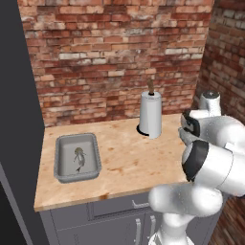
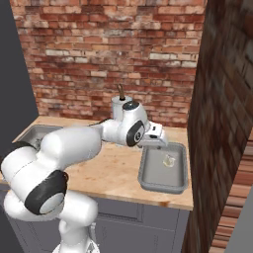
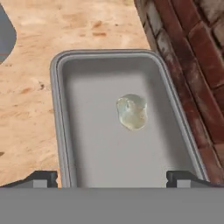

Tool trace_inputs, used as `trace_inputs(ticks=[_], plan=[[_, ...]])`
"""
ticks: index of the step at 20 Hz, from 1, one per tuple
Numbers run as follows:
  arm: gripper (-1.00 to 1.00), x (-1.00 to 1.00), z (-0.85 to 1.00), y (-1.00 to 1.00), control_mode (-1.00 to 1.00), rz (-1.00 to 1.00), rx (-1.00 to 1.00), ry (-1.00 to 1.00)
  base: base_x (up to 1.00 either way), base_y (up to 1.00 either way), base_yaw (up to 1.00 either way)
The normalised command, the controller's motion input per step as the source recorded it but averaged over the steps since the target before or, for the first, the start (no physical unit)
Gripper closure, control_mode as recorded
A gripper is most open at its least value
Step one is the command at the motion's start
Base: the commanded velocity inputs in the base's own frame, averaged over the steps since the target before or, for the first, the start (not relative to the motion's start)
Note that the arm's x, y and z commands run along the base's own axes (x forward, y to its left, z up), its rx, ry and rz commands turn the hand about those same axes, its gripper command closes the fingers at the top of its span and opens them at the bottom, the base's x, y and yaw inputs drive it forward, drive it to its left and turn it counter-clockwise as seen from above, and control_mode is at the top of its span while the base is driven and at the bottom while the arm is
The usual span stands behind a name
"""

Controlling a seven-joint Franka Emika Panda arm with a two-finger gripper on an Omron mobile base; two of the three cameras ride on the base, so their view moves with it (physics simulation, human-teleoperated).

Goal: Place one garlic and one fish in each tupperware on the nearby counter, to pack two identical lunches.

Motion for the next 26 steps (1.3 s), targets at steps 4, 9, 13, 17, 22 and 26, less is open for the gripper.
trace_inputs(ticks=[4,9,13,17,22,26], plan=[[-1.00,-0.78,1.00,0.81,-1.00,-0.01,-0.01,-0.23,0.00,0.00,0.00],[-1.00,-0.82,1.00,0.88,-1.00,0.00,0.00,-0.38,0.00,0.00,0.00],[-1.00,-0.98,1.00,0.80,-1.00,0.00,0.02,-0.34,0.00,0.00,0.00],[-1.00,-0.98,1.00,0.67,-1.00,0.02,0.02,-0.19,0.00,0.00,0.00],[-1.00,-1.00,1.00,0.60,-1.00,0.12,0.00,0.01,0.00,0.00,0.00],[-1.00,-0.99,0.76,0.65,-1.00,0.23,0.00,0.11,0.00,0.00,0.00]])
